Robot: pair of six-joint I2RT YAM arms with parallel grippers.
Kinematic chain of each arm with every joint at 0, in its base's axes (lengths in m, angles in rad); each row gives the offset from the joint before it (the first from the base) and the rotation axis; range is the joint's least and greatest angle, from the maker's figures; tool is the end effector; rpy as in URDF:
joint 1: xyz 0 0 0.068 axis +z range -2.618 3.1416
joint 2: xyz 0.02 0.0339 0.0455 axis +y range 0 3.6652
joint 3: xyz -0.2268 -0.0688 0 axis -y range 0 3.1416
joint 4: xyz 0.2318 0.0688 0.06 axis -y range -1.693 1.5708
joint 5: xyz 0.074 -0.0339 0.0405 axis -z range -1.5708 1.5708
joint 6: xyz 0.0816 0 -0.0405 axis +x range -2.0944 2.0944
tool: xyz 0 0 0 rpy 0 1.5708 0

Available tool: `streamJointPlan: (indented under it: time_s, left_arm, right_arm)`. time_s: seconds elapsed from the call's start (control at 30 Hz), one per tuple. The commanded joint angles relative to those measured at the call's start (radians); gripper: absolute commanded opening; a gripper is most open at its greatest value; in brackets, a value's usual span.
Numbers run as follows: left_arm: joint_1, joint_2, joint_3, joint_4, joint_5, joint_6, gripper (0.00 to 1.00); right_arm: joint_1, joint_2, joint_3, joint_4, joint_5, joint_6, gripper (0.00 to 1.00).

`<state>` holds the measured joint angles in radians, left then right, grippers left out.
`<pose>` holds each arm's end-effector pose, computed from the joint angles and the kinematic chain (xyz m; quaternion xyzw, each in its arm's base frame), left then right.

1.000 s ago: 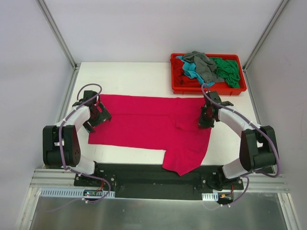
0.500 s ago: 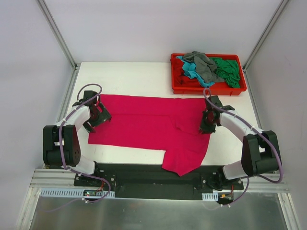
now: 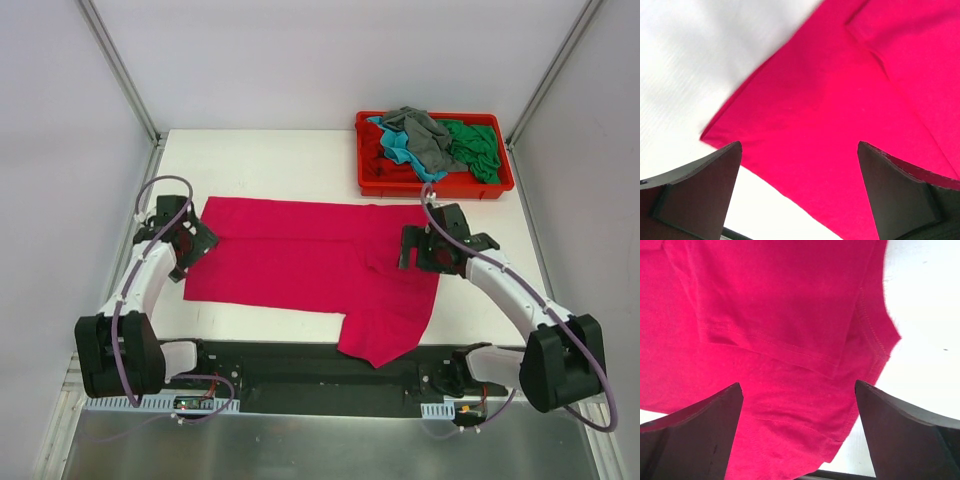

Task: Fold and stack the t-shirts
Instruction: Fold the flattened tshirt in 1/3 of the way, then grap the side of the flattened tshirt closest away from the robot with both arms

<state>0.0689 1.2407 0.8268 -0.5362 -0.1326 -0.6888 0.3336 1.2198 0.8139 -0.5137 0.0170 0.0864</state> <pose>0.2715 0.0296 0.1638 -0.3702 0.8753 -0.0329 0.3094 0.2584 0.0881 0.1663 -0.1141 0.9405 0.0588 0.3145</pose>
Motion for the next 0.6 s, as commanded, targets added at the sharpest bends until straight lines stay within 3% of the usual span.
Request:
streamJointPlan:
  time_s: [0.0,0.13,0.3,0.57]
  left_arm:
    - [0.048,-0.037,-0.063,-0.111,-0.064,-0.104,0.99]
    - [0.106,-0.082,-0.175,-0.159,-0.105,-0.224,0.99]
    - [0.138,-0.156,-0.276,-0.159,-0.104,-0.255,0.98]
    - [0.140,-0.138,-0.281,-0.082,-0.122,-0.250,0.79]
  right_arm:
    - [0.001,0.029,-0.065,0.079,-0.120,-0.001,0.96]
    - [0.005,0.084,-0.094,0.126,-0.147,0.013,0.96]
    - [0.031,0.104,-0.090,0.121,-0.114,0.000,0.96]
    - [0.041,0.095,-0.099,0.124,-0.086,-0.011,0.96]
